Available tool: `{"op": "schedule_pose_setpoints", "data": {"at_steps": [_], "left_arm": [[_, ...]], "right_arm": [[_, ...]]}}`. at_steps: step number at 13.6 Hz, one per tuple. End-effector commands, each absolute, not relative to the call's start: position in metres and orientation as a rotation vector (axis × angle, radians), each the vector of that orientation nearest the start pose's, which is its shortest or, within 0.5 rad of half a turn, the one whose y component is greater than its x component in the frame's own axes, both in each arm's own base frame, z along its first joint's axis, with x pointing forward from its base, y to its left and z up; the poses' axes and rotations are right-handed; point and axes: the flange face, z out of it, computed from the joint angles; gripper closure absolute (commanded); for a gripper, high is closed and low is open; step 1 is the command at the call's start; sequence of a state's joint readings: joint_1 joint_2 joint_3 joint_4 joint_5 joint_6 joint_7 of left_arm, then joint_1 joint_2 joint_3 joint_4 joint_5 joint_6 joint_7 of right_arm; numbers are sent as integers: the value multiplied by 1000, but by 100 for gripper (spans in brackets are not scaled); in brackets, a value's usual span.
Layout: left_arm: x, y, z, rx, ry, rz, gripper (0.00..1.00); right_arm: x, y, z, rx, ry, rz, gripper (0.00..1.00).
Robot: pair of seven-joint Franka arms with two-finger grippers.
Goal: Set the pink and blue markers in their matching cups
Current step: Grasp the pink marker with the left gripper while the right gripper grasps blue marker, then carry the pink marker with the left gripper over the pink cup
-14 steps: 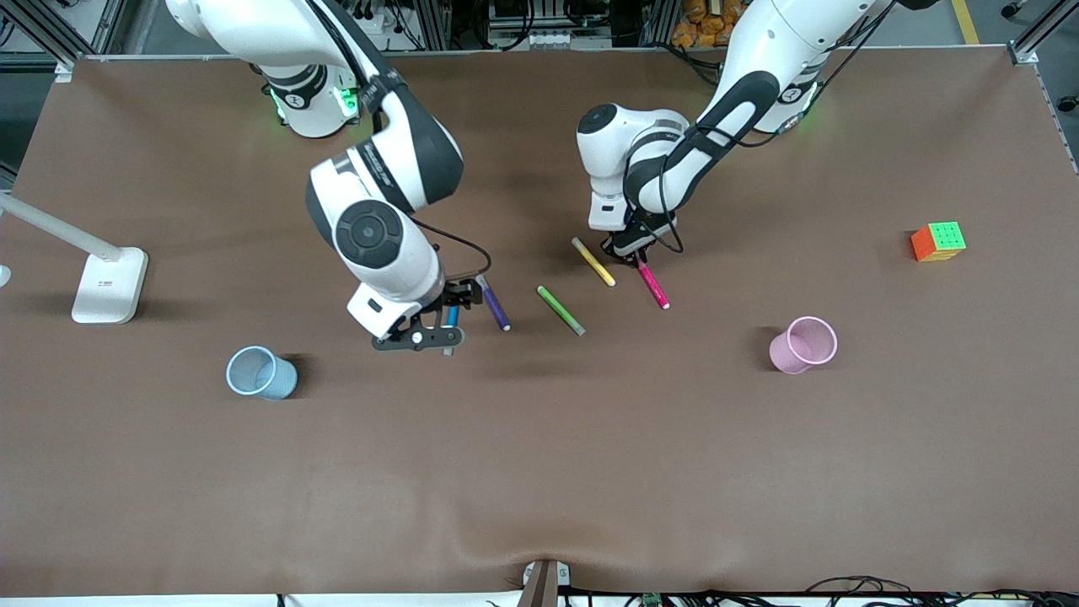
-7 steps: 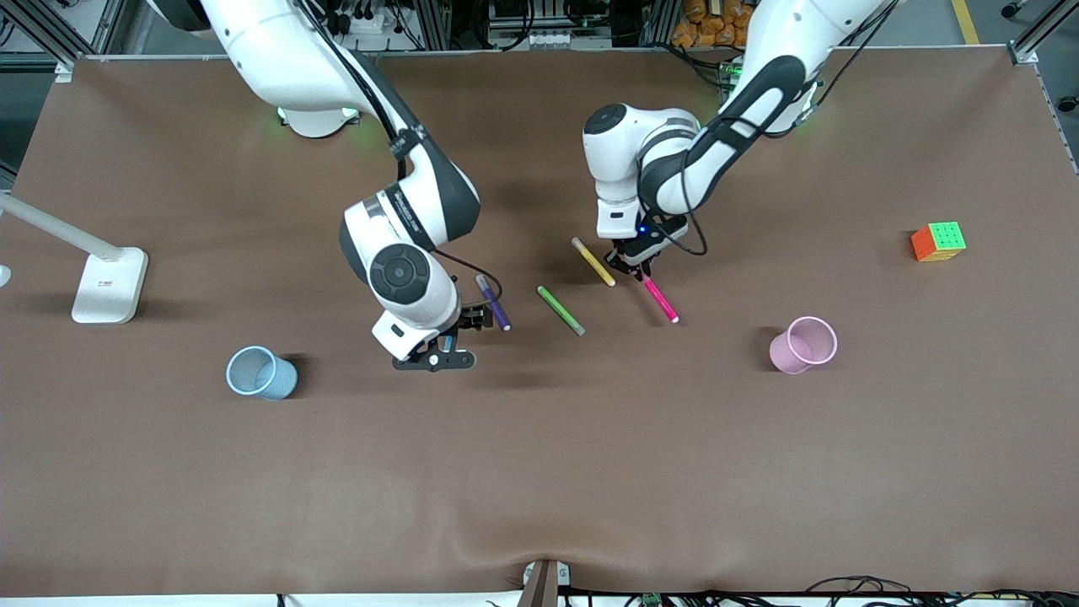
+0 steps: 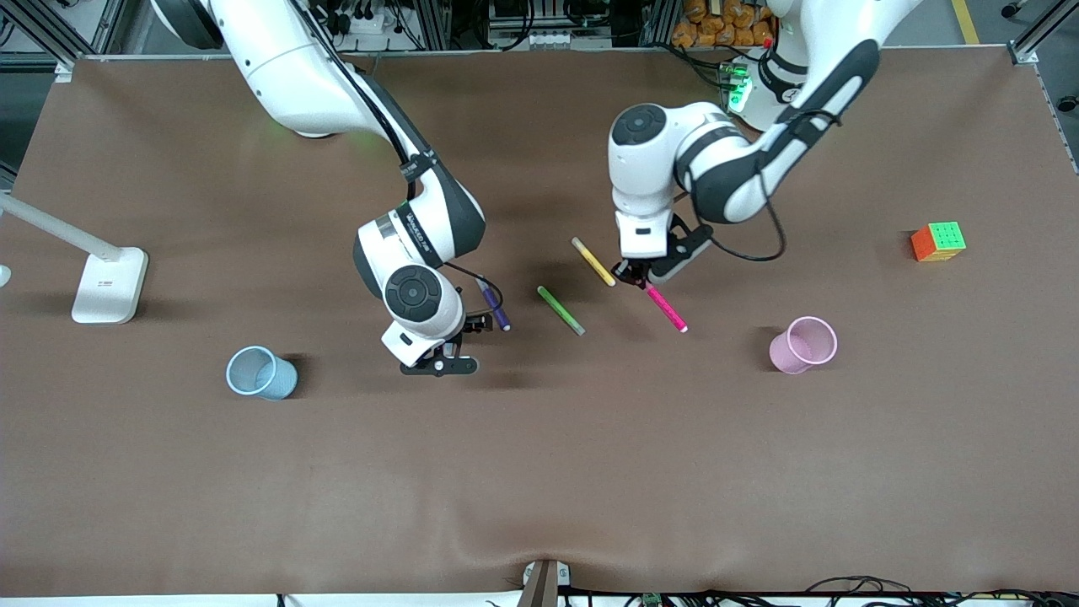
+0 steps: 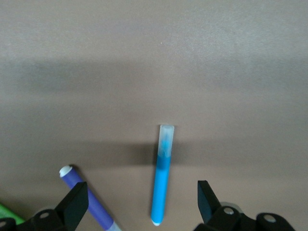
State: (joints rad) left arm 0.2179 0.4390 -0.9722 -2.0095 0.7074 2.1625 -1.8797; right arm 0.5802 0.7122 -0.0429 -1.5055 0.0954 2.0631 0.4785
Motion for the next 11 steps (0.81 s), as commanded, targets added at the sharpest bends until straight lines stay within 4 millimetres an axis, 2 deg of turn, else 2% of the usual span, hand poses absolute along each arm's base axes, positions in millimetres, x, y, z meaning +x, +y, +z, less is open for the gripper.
{"op": "schedule_pose_setpoints", "data": {"at_steps": [1, 2, 3, 4, 6, 7, 9, 11], "left_arm": [[491, -361, 362, -2825, -1183, -166, 100], [504, -348, 372, -2828, -1205, -102, 100], [513, -338, 381, -2844, -1235, -19, 100], [521, -324, 390, -2865, -1247, 44, 100], [534, -283, 406, -2903, -1217, 170, 100], [542, -258, 412, -2925, -1202, 232, 100], [547, -222, 416, -2949, -1090, 325, 100], [553, -191, 412, -2949, -1016, 387, 100]], "right_arm": [[594, 361, 211, -3153, 11, 241, 0], [597, 354, 202, -3157, 8, 254, 0], [606, 338, 201, -3153, 41, 261, 0], [605, 337, 200, -3145, 3, 279, 0], [597, 352, 200, -3126, -7, 282, 0], [593, 353, 196, -3130, -21, 292, 0], [593, 341, 178, -3128, -14, 247, 0], [587, 340, 170, -3129, -17, 235, 0]]}}
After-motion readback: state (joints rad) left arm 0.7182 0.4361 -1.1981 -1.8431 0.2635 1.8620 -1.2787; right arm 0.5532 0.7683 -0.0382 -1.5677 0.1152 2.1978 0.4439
